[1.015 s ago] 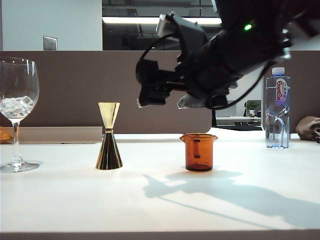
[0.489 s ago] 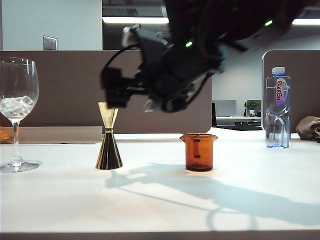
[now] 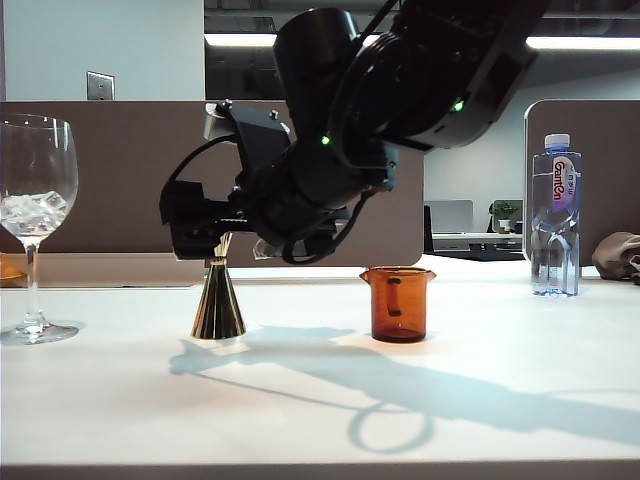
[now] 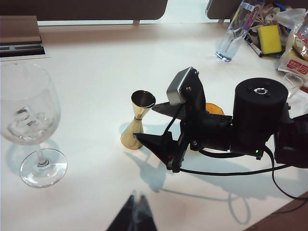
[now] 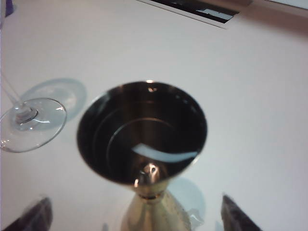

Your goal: Pick up the small amber measuring cup and pour the water in it into the jigger, then pick up the jigger and pour the water in it into the wine glass.

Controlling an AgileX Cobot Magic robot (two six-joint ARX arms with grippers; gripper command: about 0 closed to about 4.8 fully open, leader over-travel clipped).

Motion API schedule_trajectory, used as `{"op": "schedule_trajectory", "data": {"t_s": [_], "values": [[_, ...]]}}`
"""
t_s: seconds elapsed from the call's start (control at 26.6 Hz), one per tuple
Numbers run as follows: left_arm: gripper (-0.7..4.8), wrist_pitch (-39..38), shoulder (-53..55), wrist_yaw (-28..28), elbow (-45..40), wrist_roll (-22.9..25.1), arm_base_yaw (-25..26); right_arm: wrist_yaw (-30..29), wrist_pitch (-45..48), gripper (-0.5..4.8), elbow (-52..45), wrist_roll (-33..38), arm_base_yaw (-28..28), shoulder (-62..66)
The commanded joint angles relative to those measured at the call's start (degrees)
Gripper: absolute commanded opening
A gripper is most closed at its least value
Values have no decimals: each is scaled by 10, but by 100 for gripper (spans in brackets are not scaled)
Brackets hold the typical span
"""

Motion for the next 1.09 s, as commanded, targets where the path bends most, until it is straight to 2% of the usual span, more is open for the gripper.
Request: {"op": "schedule_trajectory", "data": {"t_s": [0.04,0.49,0.56,0.75,0.83,0.9,1.09], "values": [[-2,7,0,2,2,0,0,-3,12,479,9,0,2,7],[-2,7,0,2,2,0,0,-4,16,479,41,0,-7,45],[-2,7,0,2,2,0,0,-4,29,422,44,0,-11,53],[-2,7,0,2,2,0,0,-3,61,416,44,2,-14,60],[-2,7,0,2,2,0,0,-4,73,356,45,4,-13,63],[-2,7,0,2,2,0,0,-4,74,322,45,4,-13,64],[-2,7,0,2,2,0,0,-4,77,322,45,4,-13,64]]}}
